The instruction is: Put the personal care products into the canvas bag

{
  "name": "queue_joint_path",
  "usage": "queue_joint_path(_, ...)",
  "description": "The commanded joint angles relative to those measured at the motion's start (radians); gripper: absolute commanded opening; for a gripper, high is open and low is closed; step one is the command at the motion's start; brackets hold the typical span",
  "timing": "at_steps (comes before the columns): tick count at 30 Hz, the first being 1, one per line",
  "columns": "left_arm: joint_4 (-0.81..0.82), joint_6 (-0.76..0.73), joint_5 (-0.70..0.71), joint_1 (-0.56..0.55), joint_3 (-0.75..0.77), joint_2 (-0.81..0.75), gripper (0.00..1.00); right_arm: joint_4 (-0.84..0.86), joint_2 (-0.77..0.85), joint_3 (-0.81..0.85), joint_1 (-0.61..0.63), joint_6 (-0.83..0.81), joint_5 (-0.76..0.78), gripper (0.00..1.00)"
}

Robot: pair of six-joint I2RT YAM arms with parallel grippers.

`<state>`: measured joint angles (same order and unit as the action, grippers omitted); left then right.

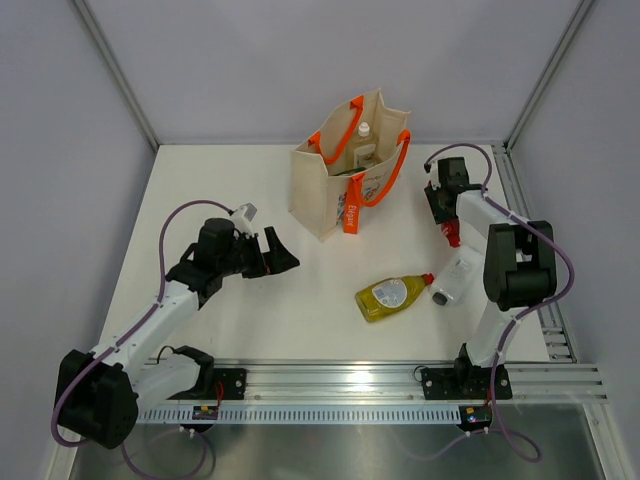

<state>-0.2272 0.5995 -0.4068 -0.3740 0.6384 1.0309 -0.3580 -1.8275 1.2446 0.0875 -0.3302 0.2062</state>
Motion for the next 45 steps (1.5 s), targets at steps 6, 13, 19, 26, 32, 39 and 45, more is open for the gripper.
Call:
queue_joint_path(6,0.060,-0.014,0.014,-0.005,-0.022,-0.011,0.99,-0.074,-0.179,0.180,-0.041,-0.102,0.076,0.04)
queue_joint_path(13,0.031,-0.026,0.028,-0.005,-0.026,-0.038,0.99,-0.298,-0.335,0.412,-0.123,-0.027,-0.056,0.36)
queue_joint_path(19,0.035,-0.030,0.025,-0.006,-0.022,-0.029,0.99,-0.376,-0.404,0.533,-0.161,-0.040,-0.093,0.41)
queue_joint_path(26,0.035,-0.027,0.026,-0.005,-0.006,-0.025,0.99,-0.493,-0.476,0.700,-0.209,-0.003,-0.174,0.43)
queue_joint_path(32,0.031,-0.026,0.022,-0.005,-0.014,-0.028,0.99,-0.573,-0.539,0.818,-0.229,-0.010,-0.197,0.69)
queue_joint_path(39,0.002,-0.038,0.028,-0.005,0.018,-0.020,0.99,-0.702,-0.670,1.018,-0.227,-0.001,-0.202,0.67)
queue_joint_path(45,0.005,-0.024,0.031,-0.005,0.009,-0.028,0.99,-0.696,-0.667,1.026,-0.241,0.014,-0.278,0.09)
